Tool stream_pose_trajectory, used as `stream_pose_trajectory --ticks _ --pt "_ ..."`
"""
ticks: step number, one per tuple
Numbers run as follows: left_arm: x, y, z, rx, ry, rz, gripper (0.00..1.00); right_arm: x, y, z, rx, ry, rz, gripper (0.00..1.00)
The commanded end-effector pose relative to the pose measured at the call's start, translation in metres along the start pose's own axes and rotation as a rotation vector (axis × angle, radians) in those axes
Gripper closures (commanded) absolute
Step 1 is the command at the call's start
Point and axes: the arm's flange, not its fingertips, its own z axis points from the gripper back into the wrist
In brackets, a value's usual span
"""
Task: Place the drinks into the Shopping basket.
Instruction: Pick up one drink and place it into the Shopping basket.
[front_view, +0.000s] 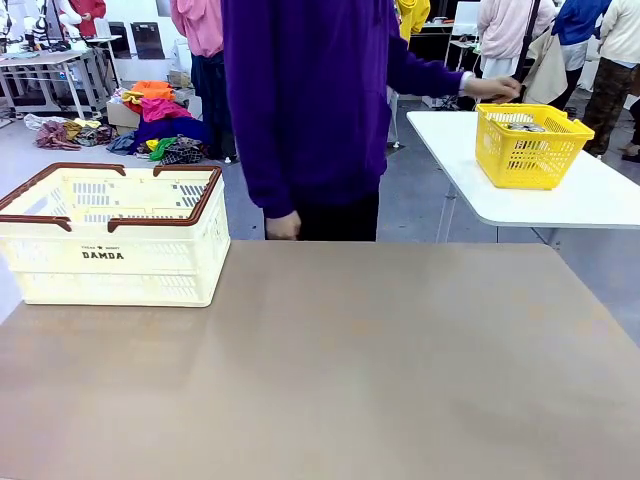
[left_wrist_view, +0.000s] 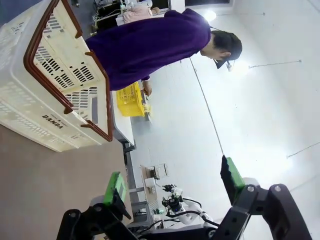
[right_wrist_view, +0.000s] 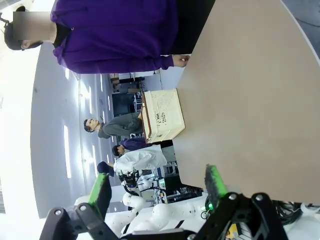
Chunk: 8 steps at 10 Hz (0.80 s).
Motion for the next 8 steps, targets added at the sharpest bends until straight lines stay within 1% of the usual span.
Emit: stream_pose_trajectory --ticks 1,8 --pt "0.0 0.0004 0.0023 -0.008 0.005 -0.002 0.0 0.002 0.005 0.0011 0.014 -0.003 -0.011 0.0" --pt "0.0 0.0004 0.0023 -0.008 0.005 -0.002 0.0 0.002 0.005 0.0011 0.014 -0.003 -0.011 0.0"
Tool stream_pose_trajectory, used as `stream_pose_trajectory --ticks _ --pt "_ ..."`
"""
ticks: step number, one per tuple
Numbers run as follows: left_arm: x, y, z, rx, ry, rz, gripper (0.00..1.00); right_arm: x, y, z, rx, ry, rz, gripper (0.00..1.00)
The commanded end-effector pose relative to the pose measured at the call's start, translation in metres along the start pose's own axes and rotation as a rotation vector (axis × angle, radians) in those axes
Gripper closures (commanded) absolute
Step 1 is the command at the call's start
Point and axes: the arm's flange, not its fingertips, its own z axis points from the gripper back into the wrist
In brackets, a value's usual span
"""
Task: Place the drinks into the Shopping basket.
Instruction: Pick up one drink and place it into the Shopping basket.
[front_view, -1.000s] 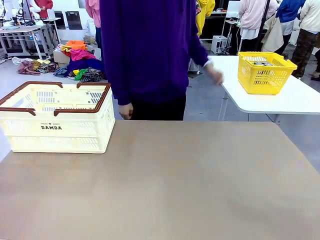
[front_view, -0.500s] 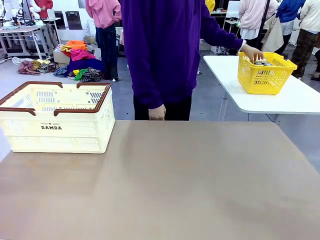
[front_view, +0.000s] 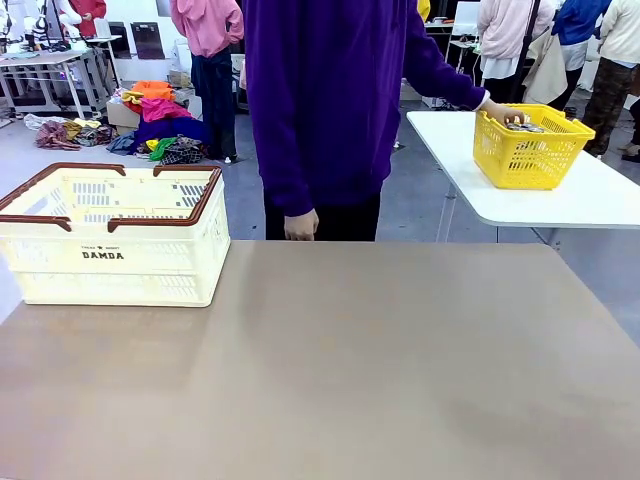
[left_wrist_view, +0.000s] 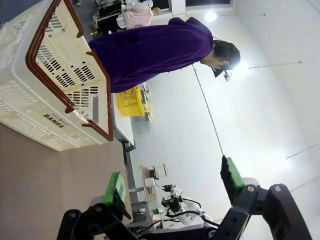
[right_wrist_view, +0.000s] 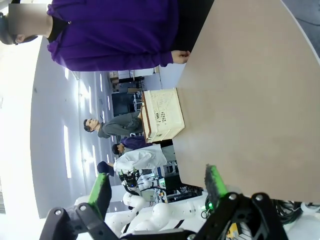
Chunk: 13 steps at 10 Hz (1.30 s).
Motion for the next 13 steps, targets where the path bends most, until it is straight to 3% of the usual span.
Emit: stream_pose_trajectory --ticks 1,13 --pt "0.0 -0.0015 0.0013 -0.009 0.005 -0.009 0.0 0.0022 0.0052 0.0017 0.016 -0.006 -0.008 0.0" --pt "0.0 -0.0015 0.0013 -0.009 0.005 -0.009 0.0 0.0022 0.0052 0.0017 0.016 -0.006 -0.008 0.0"
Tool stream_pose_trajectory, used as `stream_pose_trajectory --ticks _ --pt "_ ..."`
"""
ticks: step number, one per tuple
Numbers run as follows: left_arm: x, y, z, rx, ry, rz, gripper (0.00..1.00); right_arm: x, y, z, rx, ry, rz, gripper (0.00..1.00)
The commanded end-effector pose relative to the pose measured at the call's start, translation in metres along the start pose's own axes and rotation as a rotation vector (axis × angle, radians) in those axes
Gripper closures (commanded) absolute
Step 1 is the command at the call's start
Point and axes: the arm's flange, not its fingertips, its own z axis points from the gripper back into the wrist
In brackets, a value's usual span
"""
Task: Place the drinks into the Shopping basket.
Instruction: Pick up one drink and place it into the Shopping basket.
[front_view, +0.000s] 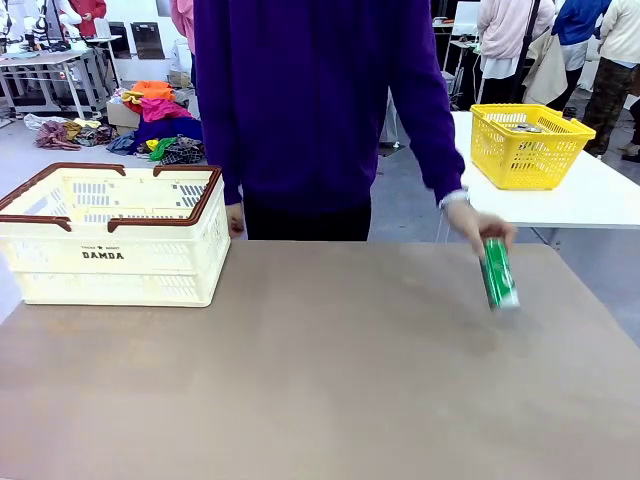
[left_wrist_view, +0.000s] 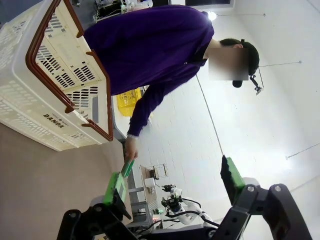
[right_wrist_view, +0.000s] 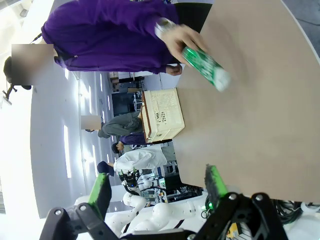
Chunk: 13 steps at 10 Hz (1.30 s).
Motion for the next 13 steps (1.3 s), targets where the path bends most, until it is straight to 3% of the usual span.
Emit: stream_pose_trajectory --ticks 1,13 --pt "0.0002 -0.0014 0.0009 -0.009 0.005 -0.009 0.0 0.0023 0.0052 0.0017 0.016 -0.006 -0.008 0.0" --pt "0.0002 -0.0014 0.0009 -0.009 0.005 -0.009 0.0 0.0023 0.0052 0.0017 0.016 -0.006 -0.008 0.0"
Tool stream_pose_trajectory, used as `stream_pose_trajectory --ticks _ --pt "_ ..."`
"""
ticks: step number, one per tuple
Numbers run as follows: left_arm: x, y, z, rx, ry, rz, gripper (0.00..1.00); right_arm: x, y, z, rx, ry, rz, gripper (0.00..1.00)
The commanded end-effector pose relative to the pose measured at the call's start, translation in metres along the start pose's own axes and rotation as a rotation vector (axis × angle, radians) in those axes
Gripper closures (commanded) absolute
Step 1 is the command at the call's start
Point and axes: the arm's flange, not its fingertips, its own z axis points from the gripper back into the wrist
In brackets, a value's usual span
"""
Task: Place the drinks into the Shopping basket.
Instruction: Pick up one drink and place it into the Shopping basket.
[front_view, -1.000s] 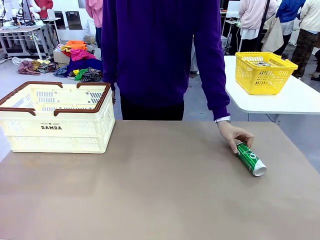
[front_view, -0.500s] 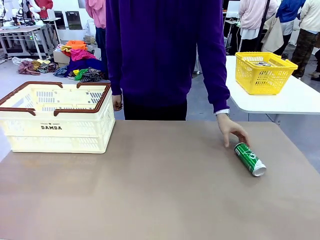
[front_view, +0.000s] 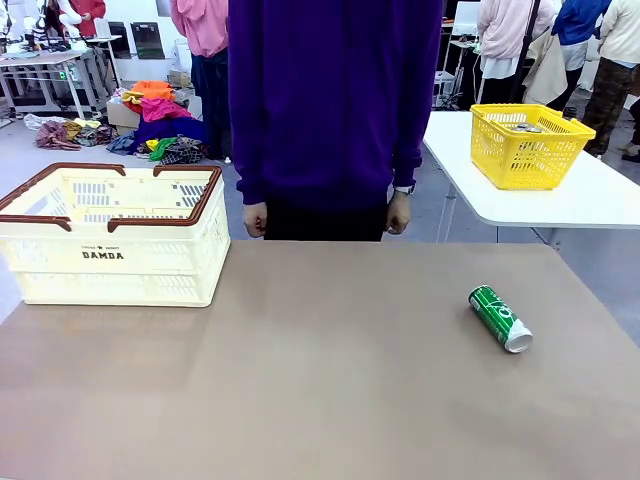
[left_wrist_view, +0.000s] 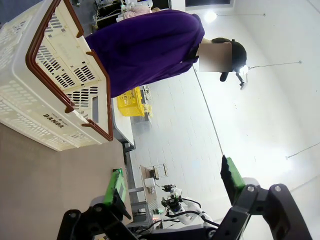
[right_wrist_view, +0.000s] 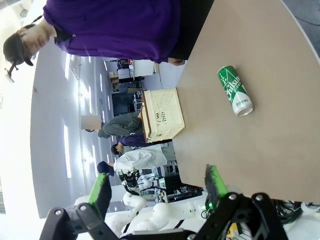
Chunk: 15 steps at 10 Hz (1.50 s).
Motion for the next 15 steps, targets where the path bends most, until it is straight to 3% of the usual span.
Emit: stream_pose_trajectory --ticks 1,10,11,13,15 --pt "0.0 -0.001 0.001 -0.009 0.005 -0.009 0.0 0.002 0.005 0.002 0.016 -0.006 -0.008 0.0" --pt "0.0 -0.001 0.001 -0.009 0.005 -0.009 0.0 0.0 0.0 0.0 0.0 0.0 0.0 0.0" --pt "0.0 -0.001 0.001 -0.009 0.005 -0.009 0.0 -0.013 0.01 -0.018 -0.158 0.065 0.1 0.0" --pt "0.0 -0.001 0.001 -0.009 0.005 -0.009 0.0 -0.028 0.01 -0.11 -0.421 0.248 0.259 0.0" --pt "0.0 -0.001 0.001 -0.009 0.005 -0.009 0.0 -0.045 0.008 -0.182 -0.576 0.374 0.396 0.0"
